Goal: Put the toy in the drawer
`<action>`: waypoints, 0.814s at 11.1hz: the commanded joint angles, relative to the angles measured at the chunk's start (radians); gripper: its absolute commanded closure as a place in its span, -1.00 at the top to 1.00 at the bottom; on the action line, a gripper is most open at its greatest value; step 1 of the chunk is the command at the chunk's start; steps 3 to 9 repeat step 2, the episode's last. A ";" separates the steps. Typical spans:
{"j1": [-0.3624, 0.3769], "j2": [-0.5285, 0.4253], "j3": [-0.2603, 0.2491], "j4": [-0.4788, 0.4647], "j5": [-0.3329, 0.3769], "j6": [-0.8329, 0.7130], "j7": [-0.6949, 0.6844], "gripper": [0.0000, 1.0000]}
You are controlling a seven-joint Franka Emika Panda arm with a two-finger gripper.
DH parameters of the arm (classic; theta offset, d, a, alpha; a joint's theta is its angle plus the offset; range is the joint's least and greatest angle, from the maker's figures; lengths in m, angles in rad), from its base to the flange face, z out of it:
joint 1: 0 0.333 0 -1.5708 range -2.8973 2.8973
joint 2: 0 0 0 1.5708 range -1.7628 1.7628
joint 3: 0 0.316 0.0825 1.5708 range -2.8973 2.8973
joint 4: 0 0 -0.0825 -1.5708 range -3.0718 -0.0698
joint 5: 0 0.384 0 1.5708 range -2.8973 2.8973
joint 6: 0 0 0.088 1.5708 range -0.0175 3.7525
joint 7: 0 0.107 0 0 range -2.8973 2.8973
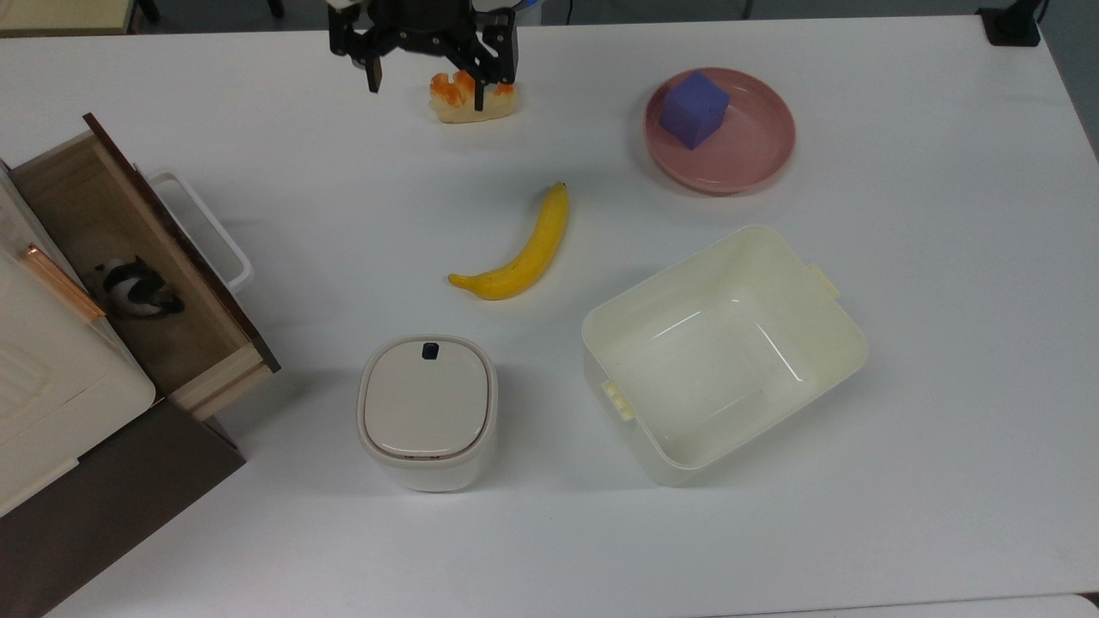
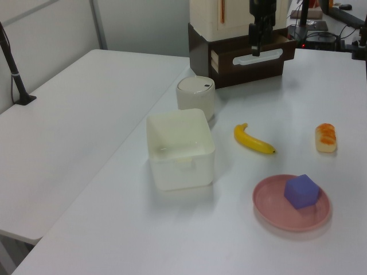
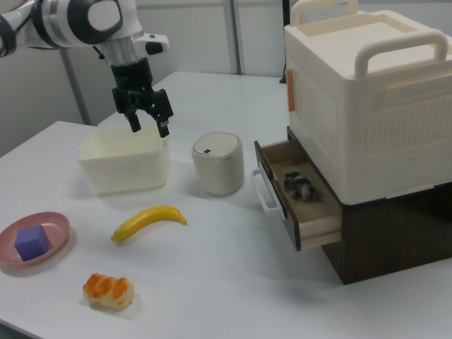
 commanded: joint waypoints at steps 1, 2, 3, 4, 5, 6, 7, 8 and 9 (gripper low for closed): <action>0.052 -0.057 -0.056 -0.060 0.000 -0.007 -0.024 1.00; 0.049 -0.057 -0.056 -0.060 0.003 -0.005 -0.024 1.00; 0.049 -0.057 -0.056 -0.060 0.003 -0.005 -0.024 1.00; 0.049 -0.057 -0.056 -0.060 0.003 -0.005 -0.024 1.00; 0.049 -0.057 -0.056 -0.060 0.003 -0.005 -0.024 1.00; 0.049 -0.057 -0.056 -0.060 0.003 -0.005 -0.024 1.00; 0.049 -0.057 -0.056 -0.060 0.003 -0.005 -0.024 1.00; 0.049 -0.057 -0.056 -0.060 0.003 -0.005 -0.024 1.00; 0.049 -0.057 -0.056 -0.060 0.003 -0.005 -0.024 1.00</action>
